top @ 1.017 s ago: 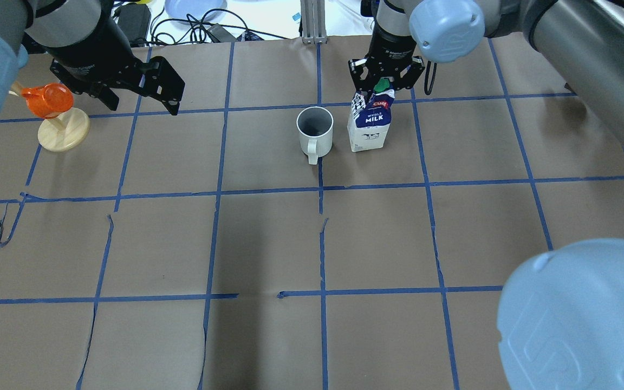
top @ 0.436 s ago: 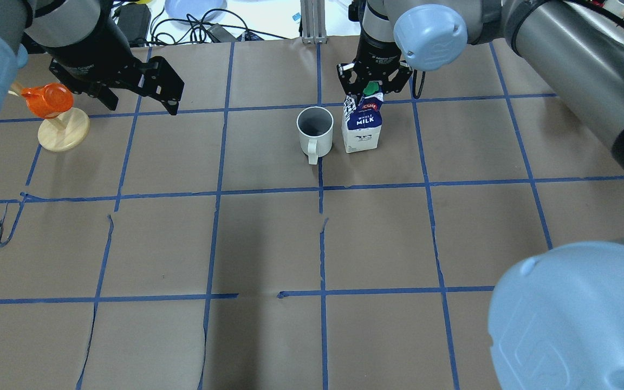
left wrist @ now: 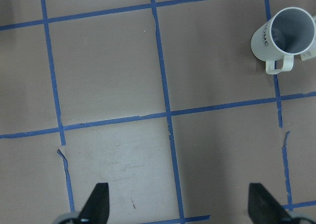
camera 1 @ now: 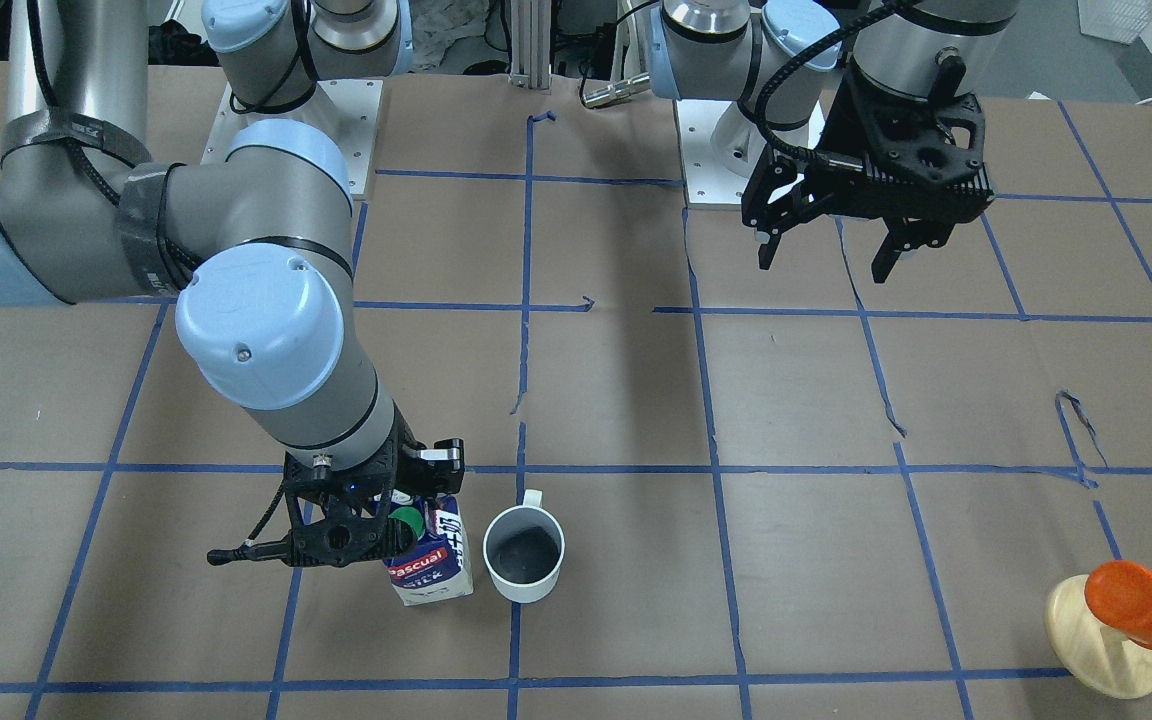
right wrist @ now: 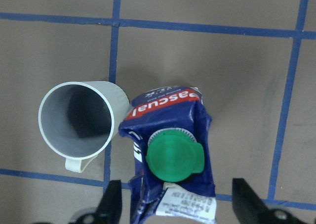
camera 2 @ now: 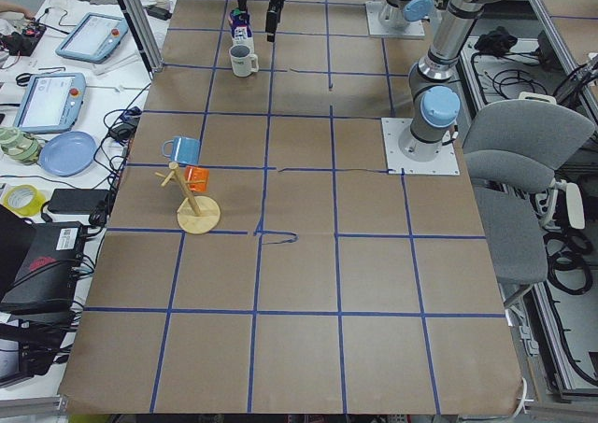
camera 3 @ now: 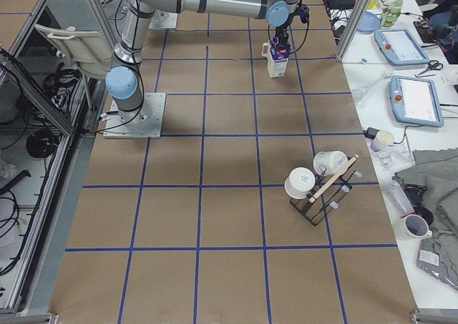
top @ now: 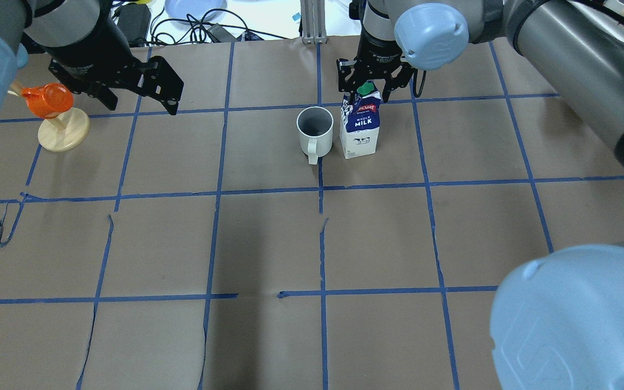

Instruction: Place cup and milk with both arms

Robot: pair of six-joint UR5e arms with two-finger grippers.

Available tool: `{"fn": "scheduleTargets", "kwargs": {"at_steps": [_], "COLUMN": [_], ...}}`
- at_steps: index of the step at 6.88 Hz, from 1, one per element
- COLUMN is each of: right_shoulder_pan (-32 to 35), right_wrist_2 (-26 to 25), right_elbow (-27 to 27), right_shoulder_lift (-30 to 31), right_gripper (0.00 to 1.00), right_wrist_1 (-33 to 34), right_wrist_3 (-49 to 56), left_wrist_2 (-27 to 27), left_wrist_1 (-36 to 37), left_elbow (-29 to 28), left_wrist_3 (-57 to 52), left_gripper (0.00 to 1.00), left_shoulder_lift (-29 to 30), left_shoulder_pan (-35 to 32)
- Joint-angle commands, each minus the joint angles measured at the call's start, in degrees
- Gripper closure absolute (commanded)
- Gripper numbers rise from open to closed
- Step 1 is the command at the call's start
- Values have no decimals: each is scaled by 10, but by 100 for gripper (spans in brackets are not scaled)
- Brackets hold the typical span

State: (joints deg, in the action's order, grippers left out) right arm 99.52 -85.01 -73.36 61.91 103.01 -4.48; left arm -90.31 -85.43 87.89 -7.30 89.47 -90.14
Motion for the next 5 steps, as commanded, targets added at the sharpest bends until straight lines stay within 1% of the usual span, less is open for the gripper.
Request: {"fn": "scheduleTargets", "kwargs": {"at_steps": [1,2,3,4,5], "right_shoulder_pan": [-8,-12,-20,-33,-49], "right_wrist_2": [-3,-20,-44,-51,-51], "right_elbow": [2,-6,-7,-8,-14], "right_shoulder_lift": [55,100,135,171,193], "right_gripper": [0,0,0,0,0], "right_wrist_1": [-9,-32,-76,-140,-189], "right_wrist_3": [3,8,7,7,10], "left_wrist_2": [0,0,-1,-1,-2], "left_wrist_1": [0,0,0,0,0], "left_elbow": [0,0,0,0,0], "left_wrist_3": [0,0,0,0,0], "left_gripper": [0,0,0,0,0], "left_shoulder_lift": [0,0,0,0,0], "left_shoulder_pan": [0,-1,0,0,-1]}}
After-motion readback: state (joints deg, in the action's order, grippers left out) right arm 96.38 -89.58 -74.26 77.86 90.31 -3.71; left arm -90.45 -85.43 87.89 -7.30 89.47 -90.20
